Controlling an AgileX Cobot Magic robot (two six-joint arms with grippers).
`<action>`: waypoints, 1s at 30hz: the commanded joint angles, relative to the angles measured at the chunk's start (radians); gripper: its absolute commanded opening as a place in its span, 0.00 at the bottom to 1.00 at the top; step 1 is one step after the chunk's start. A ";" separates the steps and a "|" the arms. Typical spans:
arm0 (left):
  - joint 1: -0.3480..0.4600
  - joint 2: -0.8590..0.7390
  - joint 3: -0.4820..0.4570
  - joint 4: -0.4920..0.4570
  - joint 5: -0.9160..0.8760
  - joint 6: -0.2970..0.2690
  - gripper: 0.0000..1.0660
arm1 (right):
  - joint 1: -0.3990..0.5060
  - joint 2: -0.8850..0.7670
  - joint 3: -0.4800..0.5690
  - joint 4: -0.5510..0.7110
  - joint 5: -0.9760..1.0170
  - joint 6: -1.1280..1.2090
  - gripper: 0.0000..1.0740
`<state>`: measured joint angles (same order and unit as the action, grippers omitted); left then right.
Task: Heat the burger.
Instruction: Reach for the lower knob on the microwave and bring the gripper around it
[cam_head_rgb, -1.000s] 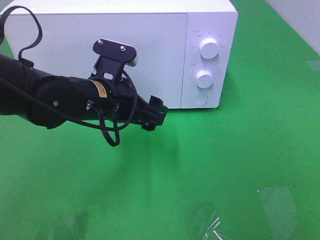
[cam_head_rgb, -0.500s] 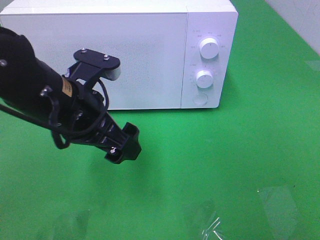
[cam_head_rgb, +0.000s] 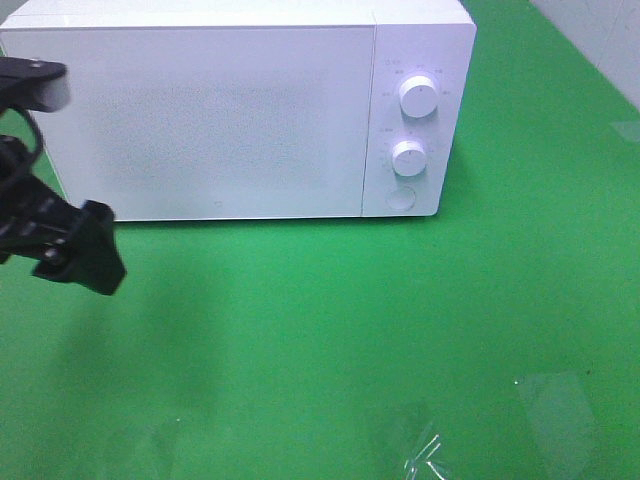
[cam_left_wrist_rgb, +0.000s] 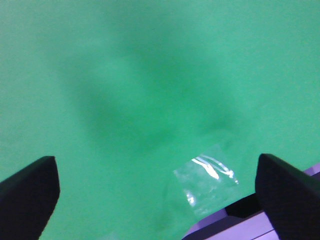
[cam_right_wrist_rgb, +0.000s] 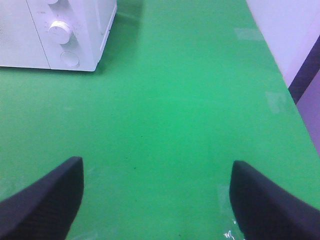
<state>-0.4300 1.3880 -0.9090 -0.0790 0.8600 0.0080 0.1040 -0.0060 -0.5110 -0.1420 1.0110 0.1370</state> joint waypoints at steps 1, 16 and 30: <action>0.156 -0.066 0.000 0.002 0.116 0.014 0.93 | -0.008 -0.024 0.005 0.004 -0.010 -0.014 0.71; 0.464 -0.362 0.051 0.012 0.297 0.019 0.93 | -0.008 -0.024 0.005 0.004 -0.010 -0.014 0.71; 0.464 -0.735 0.306 0.012 0.288 0.019 0.93 | -0.008 -0.024 0.005 0.004 -0.010 -0.014 0.71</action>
<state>0.0340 0.7010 -0.6270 -0.0550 1.1500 0.0310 0.1040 -0.0060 -0.5110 -0.1420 1.0110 0.1370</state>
